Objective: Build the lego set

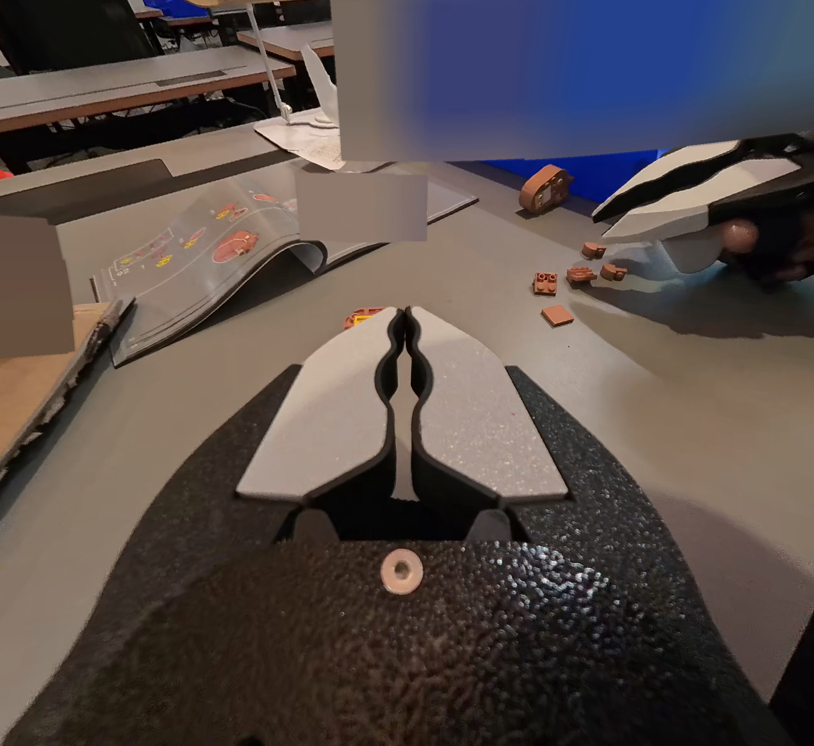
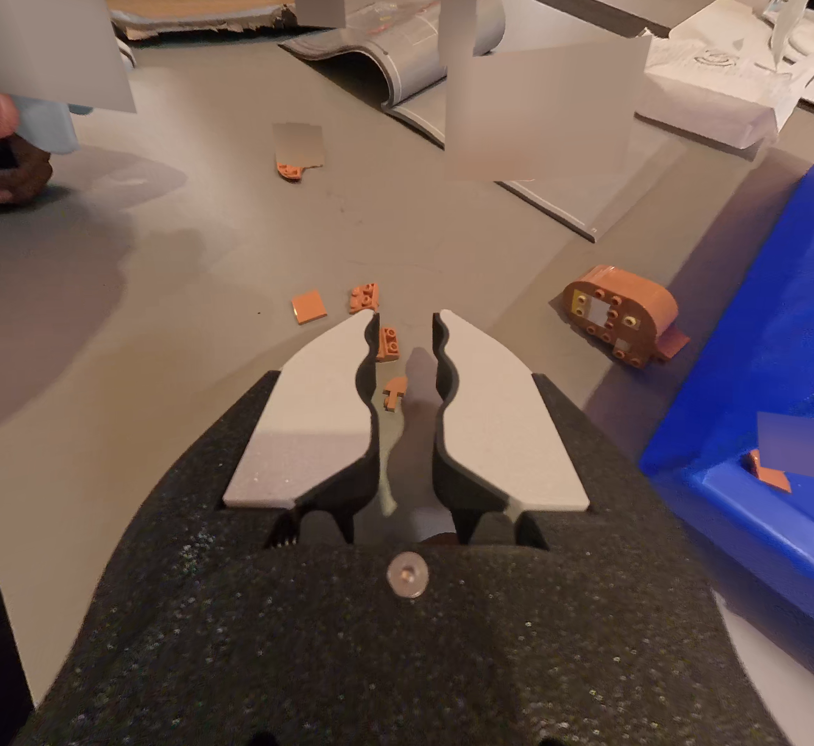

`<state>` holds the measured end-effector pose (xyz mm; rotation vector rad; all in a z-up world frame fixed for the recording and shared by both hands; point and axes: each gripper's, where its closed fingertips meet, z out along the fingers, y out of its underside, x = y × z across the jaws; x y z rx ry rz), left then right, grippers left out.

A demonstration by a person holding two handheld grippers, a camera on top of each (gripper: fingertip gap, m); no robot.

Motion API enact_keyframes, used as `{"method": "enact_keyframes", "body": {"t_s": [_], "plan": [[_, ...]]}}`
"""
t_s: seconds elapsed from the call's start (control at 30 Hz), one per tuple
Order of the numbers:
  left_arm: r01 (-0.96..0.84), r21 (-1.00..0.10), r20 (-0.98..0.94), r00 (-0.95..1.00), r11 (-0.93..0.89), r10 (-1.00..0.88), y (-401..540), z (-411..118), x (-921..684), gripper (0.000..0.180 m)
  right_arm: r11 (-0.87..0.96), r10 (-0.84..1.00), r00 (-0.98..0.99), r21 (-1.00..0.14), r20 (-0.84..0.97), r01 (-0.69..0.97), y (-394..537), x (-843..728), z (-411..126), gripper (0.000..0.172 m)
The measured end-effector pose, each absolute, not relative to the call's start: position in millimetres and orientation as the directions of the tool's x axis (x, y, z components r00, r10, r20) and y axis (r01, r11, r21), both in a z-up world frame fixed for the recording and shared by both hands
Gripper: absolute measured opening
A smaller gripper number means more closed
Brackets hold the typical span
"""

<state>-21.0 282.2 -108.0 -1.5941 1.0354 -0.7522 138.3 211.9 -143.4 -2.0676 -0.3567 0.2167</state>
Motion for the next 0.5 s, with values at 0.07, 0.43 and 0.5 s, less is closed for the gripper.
{"method": "enact_keyframes", "body": {"t_s": [0.07, 0.43, 0.5], "plan": [[-0.255, -0.962, -0.015, 0.419, -0.101, -0.908, 282.8, -110.3, -19.6, 0.0, -0.471, 0.339, 0.941, -0.868, -0.014, 0.157, 212.0, 138.5, -143.3, 0.022], [-0.228, -0.972, -0.046, 0.41, -0.054, -0.911, 278.5, -104.1, -20.8, 0.0, -0.454, 0.339, 0.939, -0.864, 0.057, 0.217, 211.3, 136.1, -143.9, 0.024], [-0.227, -0.974, -0.071, 0.414, -0.027, -0.907, 276.9, -102.4, -21.1, 0.0, -0.456, 0.342, 0.937, -0.86, 0.069, 0.229, 211.3, 135.3, -144.9, 0.024]]}}
